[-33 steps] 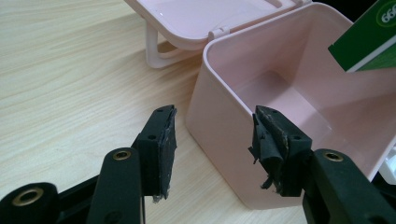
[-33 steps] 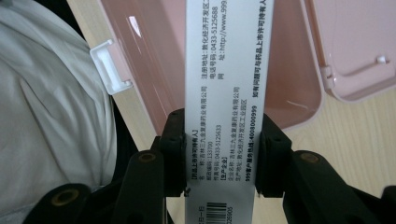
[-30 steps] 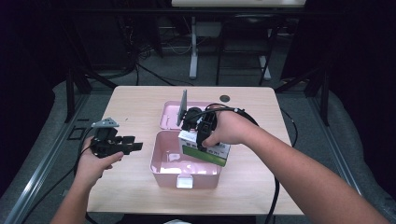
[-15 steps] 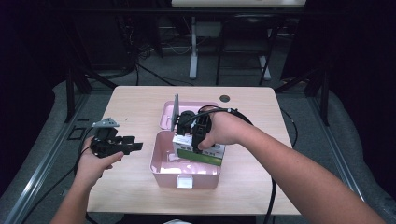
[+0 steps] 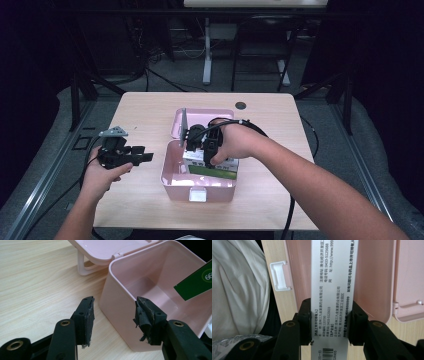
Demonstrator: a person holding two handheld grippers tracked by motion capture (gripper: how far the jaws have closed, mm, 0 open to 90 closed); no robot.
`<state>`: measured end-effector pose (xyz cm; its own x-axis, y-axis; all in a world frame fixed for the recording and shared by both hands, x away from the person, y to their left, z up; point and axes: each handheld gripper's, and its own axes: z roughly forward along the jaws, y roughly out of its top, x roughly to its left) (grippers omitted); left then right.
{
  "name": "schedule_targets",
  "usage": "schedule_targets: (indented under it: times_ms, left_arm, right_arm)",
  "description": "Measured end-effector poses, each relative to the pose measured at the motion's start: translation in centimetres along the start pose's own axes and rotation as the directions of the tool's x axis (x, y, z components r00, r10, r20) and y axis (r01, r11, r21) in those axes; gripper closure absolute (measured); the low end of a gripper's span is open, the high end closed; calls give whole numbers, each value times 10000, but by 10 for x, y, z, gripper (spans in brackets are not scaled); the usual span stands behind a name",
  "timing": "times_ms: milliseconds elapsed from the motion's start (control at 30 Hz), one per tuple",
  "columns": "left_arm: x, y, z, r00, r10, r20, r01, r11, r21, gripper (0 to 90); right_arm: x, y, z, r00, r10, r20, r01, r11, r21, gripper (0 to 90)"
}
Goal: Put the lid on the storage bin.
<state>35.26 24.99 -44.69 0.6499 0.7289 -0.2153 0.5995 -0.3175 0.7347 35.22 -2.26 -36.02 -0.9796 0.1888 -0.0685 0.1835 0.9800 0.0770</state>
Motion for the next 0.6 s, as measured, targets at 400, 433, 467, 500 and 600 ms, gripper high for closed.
schedule_targets:
  times_ms: [400, 433, 467, 500, 600]
  left_arm:
    - [1, 0, 0, 10000, -34, 7, 34, 10000, -7, 495]
    - [1, 0, 0, 10000, -34, 7, 34, 10000, -7, 495]
    - [0, 0, 0, 10000, -44, 11, 44, 10000, 1, 495]
    - [0, 0, 1, 10000, -17, 3, 17, 10000, -11, 495]
    - [0, 0, 2, 10000, -42, 12, 42, 10000, 34, 495]
  right_arm:
    - [7, 6, 12, 9995, -203, -247, 202, 9998, -42, 617]
    - [7, 6, 12, 9995, -203, -247, 202, 9998, -42, 617]
    - [8, 7, 15, 9994, -207, -263, 209, 9998, 65, 617]
    - [7, 6, 19, 9991, -206, -362, 208, 9998, 54, 617]
    - [7, 7, 24, 9988, -282, -410, 287, 9995, 115, 617]
